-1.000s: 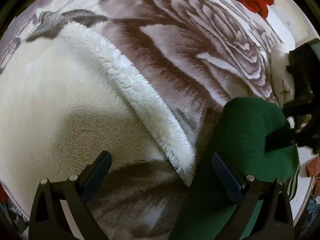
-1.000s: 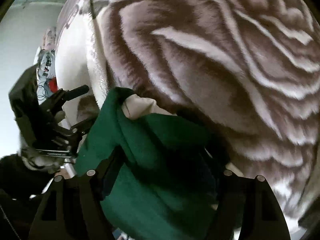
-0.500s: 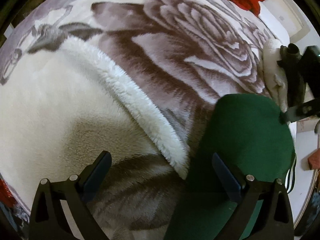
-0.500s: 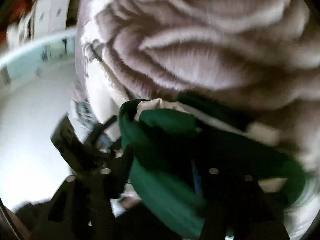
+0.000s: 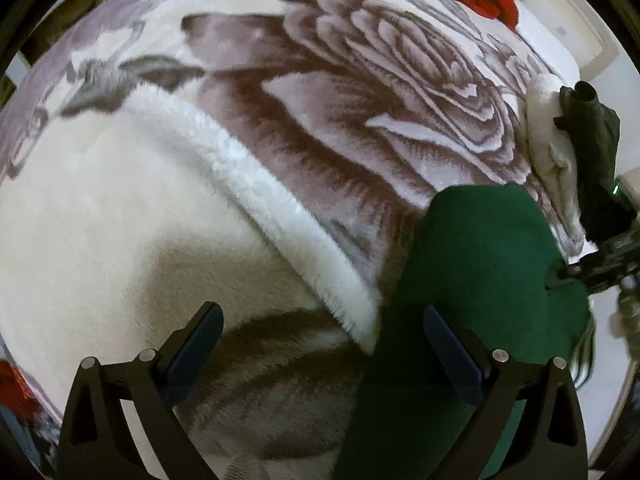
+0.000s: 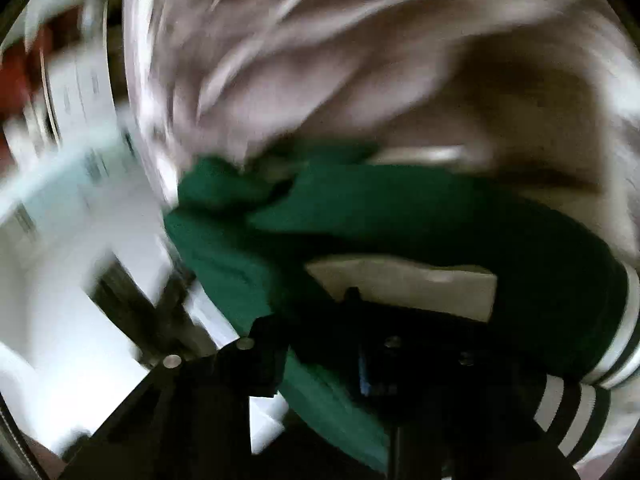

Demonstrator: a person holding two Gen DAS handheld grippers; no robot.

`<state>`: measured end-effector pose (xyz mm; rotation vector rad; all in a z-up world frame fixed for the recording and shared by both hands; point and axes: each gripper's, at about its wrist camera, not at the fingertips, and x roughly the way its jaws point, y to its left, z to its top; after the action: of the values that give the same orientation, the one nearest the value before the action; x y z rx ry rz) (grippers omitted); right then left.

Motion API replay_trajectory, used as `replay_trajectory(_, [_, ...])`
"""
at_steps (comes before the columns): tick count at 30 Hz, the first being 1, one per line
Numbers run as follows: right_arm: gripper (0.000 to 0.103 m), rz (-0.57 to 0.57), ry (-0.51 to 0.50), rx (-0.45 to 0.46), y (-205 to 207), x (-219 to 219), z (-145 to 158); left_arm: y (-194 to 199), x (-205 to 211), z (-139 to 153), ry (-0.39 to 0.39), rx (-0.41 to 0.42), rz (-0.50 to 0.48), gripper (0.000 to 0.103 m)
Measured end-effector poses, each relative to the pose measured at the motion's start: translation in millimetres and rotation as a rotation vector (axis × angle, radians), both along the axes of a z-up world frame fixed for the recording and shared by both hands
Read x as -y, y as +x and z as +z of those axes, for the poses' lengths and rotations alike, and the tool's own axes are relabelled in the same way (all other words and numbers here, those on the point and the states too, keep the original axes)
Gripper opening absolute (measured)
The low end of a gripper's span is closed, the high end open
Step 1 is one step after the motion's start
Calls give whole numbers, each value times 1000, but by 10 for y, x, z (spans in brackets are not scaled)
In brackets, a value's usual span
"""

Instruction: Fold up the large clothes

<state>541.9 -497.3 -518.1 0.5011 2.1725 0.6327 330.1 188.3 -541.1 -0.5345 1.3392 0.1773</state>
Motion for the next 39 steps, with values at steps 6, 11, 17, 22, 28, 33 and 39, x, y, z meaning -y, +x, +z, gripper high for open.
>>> replay_trajectory(6, [61, 93, -44, 324, -84, 101, 959, -48, 149, 174, 47, 14, -45, 102])
replay_trajectory(11, [71, -48, -289, 459, -119, 1066, 1368, -110, 294, 217, 31, 9, -59, 102])
replay_trajectory(17, [43, -267, -118, 350, -585, 1197, 749, -127, 523, 178, 66, 6, -93, 102])
replay_trajectory(22, [3, -335, -174, 577, -673, 1115, 1231, -106, 701, 213, 109, 22, -138, 102])
replay_trajectory(28, [2, -244, -295, 656, -369, 1203, 1129, -62, 852, 208, 111, 31, -161, 102])
replay_trajectory(33, [22, -162, -281, 544, -476, 1147, 952, -207, 875, 290, 135, 24, -169, 102])
replay_trajectory(39, [60, -241, -186, 422, -1297, 1421, 1244, -591, 874, 352, 132, 3, -134, 102])
